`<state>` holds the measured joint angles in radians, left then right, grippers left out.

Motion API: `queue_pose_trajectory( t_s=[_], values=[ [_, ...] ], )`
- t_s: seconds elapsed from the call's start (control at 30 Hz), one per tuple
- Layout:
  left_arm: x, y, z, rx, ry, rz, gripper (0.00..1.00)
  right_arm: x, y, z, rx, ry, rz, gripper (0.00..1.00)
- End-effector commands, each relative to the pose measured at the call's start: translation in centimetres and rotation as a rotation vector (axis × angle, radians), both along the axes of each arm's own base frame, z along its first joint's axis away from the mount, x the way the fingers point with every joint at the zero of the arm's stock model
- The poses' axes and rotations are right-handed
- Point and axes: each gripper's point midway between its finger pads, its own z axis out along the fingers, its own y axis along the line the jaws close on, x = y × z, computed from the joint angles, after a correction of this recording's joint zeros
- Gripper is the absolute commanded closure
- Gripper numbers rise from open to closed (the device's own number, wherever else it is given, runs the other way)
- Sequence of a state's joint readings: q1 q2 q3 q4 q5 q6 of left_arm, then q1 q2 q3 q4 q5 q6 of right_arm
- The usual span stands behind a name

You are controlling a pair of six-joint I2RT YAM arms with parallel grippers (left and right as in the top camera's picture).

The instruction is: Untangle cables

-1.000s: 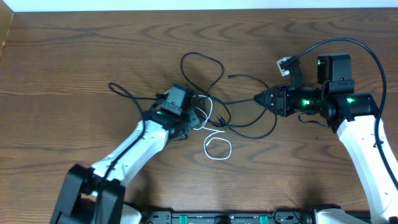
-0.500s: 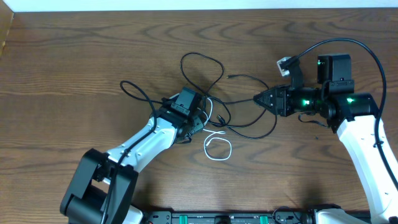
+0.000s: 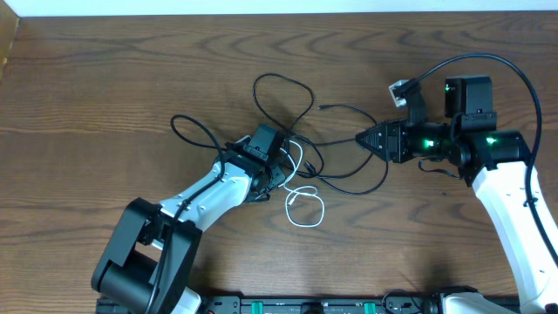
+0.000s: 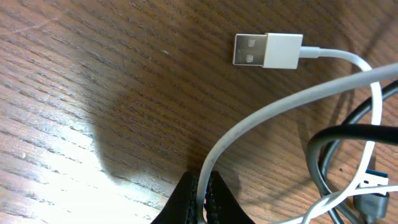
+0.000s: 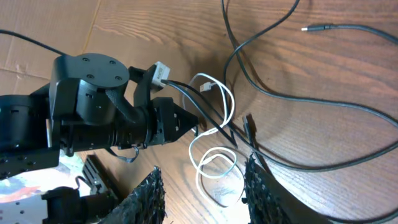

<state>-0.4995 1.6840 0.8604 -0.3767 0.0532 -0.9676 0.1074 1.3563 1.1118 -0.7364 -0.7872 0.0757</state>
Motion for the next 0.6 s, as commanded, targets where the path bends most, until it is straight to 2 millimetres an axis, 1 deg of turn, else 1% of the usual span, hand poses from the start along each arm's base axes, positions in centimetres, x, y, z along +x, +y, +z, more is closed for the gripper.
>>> queue_pose_trajectory(
  t_s=[0.0,0.03,0.17,0.2,0.23,0.27,0.33,0.37,0.43,0.5,0.57],
  values=[
    [0.7,-0.6,2.9,-0.034,-0.084,-0.060,0.92,-0.5,0.5,0.4,0.018,0.036,-0.013,0.59],
    [0.9,-0.8,3.6,-0.043,-0.104,-0.068,0.92,-0.7,0.7,0.4,0.022,0.040,-0.004,0.58],
    [1.3,-1.1,7.8,-0.097,-0.213,-0.086,0.92,-2.6,2.8,0.8,0.065,0.075,0.085,0.52],
    [1.3,-1.1,8.2,-0.103,-0.225,-0.086,0.92,-2.9,3.1,0.8,0.067,0.074,0.101,0.52],
    [1.4,-1.2,9.5,-0.121,-0.261,-0.085,0.92,-3.7,4.1,0.9,0.072,0.065,0.150,0.52],
    [1.5,-1.2,10.2,-0.131,-0.281,-0.085,0.92,-4.1,4.7,0.9,0.070,0.064,0.171,0.52],
    [1.4,-1.3,11.6,-0.155,-0.314,-0.088,0.92,-4.8,5.7,1.0,0.070,0.060,0.208,0.52],
    [1.3,-1.4,11.9,-0.166,-0.320,-0.092,0.92,-5.0,6.1,1.0,0.070,0.056,0.224,0.52],
    [1.1,-1.9,13.1,-0.208,-0.342,-0.107,0.92,-5.5,6.8,1.1,0.071,0.051,0.250,0.55],
    [1.2,-2.4,13.9,-0.224,-0.373,-0.151,0.92,-5.8,7.1,1.1,0.070,0.051,0.262,0.60],
    [1.2,-2.7,14.7,-0.226,-0.410,-0.209,0.92,-5.9,7.2,1.0,0.069,0.052,0.266,0.61]
  ],
)
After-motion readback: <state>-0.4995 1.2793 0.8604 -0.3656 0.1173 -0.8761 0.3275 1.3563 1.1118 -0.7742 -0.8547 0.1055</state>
